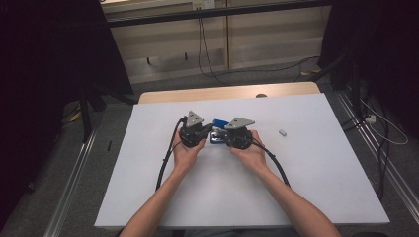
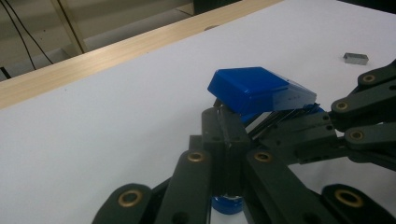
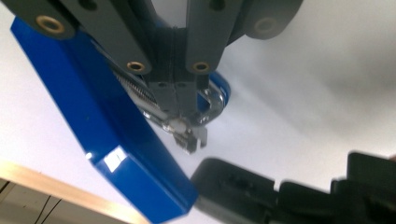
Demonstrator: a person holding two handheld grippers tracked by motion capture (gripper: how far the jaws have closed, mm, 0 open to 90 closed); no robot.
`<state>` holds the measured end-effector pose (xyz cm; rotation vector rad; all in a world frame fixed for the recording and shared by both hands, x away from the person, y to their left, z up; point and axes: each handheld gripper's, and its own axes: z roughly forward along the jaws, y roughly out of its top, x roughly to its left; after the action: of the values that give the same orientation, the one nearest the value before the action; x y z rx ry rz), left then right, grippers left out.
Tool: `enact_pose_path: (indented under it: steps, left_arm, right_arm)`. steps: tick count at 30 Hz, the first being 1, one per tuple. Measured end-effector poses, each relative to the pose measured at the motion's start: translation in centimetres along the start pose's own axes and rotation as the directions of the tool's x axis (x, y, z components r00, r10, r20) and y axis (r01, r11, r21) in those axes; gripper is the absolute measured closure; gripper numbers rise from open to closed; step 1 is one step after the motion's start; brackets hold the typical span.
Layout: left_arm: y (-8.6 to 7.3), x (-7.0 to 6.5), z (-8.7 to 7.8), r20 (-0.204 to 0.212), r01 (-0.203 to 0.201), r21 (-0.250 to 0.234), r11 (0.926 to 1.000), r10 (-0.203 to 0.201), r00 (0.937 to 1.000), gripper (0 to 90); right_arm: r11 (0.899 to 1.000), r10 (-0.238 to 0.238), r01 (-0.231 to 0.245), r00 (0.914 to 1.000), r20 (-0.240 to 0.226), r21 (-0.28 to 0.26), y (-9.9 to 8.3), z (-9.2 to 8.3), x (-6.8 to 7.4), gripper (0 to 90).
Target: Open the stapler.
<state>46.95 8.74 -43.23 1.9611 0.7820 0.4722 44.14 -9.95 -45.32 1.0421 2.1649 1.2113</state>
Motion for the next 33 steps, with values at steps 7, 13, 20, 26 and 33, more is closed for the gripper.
enact_pose_path:
  steps: [7,13,20,26,33]
  left_arm:
    - [0.0,0.0,0.0,-0.001,0.002,0.004,1.0000,-0.002,1.0000,90.0]
    - [-0.1,0.2,0.1,0.004,0.001,-0.001,1.0000,-0.001,1.0000,90.0]
    - [-0.4,0.4,0.2,-0.021,0.034,0.020,0.9992,-0.034,0.9992,90.0]
    - [-0.5,0.5,0.3,0.001,0.040,0.010,0.9991,-0.040,0.9992,90.0]
    - [-0.6,0.0,1.0,0.003,0.030,0.024,0.9993,-0.030,0.9995,90.0]
  right_arm:
    - [0.999,0.005,-0.004,0.9995,0.030,-0.033,0.8,0.6,0.8,90.0]
    - [0.999,0.017,-0.014,0.9975,0.068,-0.043,0.7,1.1,1.1,90.0]
    - [0.999,0.017,-0.013,0.9958,0.090,-0.043,0.6,1.2,1.2,90.0]
    - [0.999,0.016,-0.011,0.9954,0.095,-0.050,0.6,1.2,1.2,90.0]
    - [0.998,0.022,-0.017,0.9947,0.100,-0.053,0.6,1.2,1.0,90.0]
